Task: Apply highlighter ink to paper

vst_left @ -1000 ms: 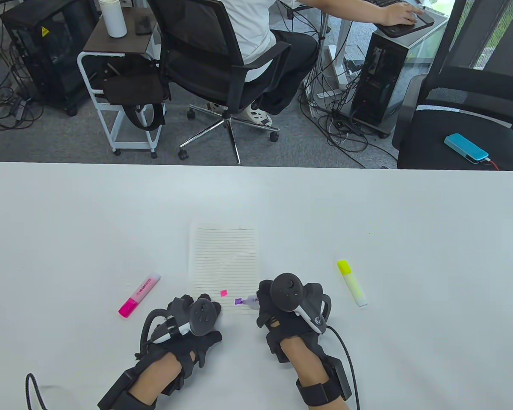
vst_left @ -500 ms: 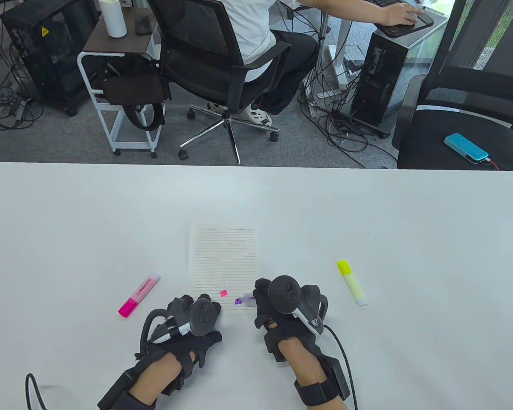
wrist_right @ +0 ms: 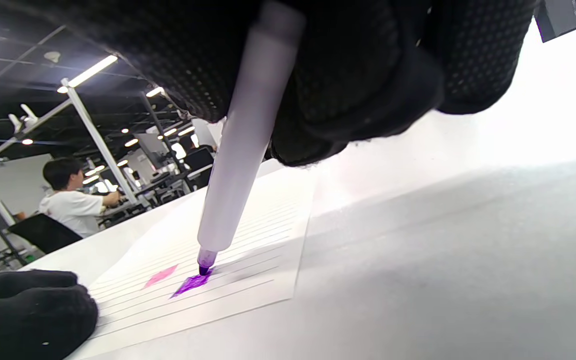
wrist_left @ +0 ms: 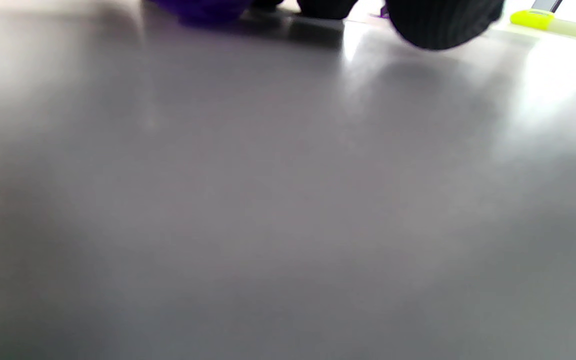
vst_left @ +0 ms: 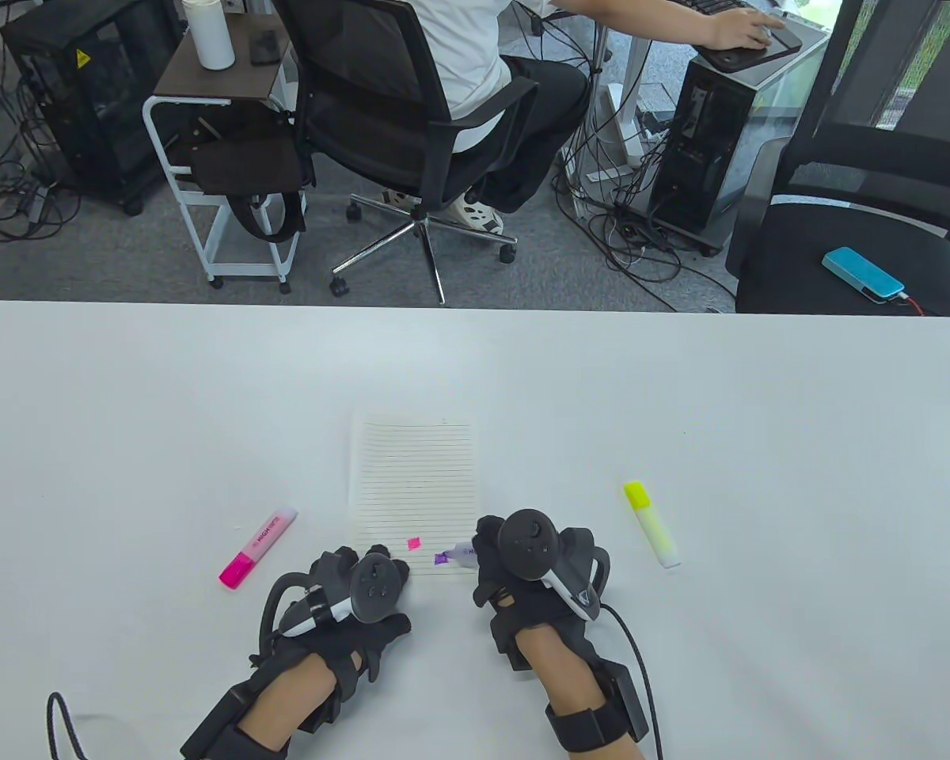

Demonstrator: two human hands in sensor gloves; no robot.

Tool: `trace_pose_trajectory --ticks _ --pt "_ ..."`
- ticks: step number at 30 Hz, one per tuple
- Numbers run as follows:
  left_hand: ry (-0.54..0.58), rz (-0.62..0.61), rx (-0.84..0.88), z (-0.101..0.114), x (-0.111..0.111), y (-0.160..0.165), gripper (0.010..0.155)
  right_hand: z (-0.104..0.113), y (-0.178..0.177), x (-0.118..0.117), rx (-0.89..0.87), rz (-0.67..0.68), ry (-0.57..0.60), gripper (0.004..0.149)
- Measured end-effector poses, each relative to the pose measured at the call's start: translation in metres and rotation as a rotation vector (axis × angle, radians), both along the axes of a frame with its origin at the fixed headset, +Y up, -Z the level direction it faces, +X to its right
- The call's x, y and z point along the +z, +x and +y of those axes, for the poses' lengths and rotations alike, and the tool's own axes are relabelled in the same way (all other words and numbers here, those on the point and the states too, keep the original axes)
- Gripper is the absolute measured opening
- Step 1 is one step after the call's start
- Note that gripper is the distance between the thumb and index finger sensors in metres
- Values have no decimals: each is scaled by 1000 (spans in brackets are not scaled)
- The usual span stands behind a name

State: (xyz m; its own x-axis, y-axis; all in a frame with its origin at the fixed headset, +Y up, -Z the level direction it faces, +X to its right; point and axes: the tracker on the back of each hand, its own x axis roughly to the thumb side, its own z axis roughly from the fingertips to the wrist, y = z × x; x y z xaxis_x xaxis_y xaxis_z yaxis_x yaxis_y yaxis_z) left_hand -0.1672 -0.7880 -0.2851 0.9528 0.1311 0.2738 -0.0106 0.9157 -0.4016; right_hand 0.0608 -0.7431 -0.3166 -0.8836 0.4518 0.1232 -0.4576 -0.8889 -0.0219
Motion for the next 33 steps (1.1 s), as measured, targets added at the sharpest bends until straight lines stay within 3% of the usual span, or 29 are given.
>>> trace_pose_trajectory --ticks 6,18,25,30,33 --pt "-5 1 7 0 0 0 72 4 6 0 28 -41 6 36" --pt "-21 -17 55 0 -3 -7 72 3 23 1 -403 -77 64 41" --pt "-4 -19 86 3 -5 -11 71 3 25 2 -435 -76 83 41" --pt "91 5 223 19 -9 -26 70 4 28 2 -476 -71 90 41" --pt "203 93 269 39 -10 -48 68 5 28 2 -510 -49 102 41"
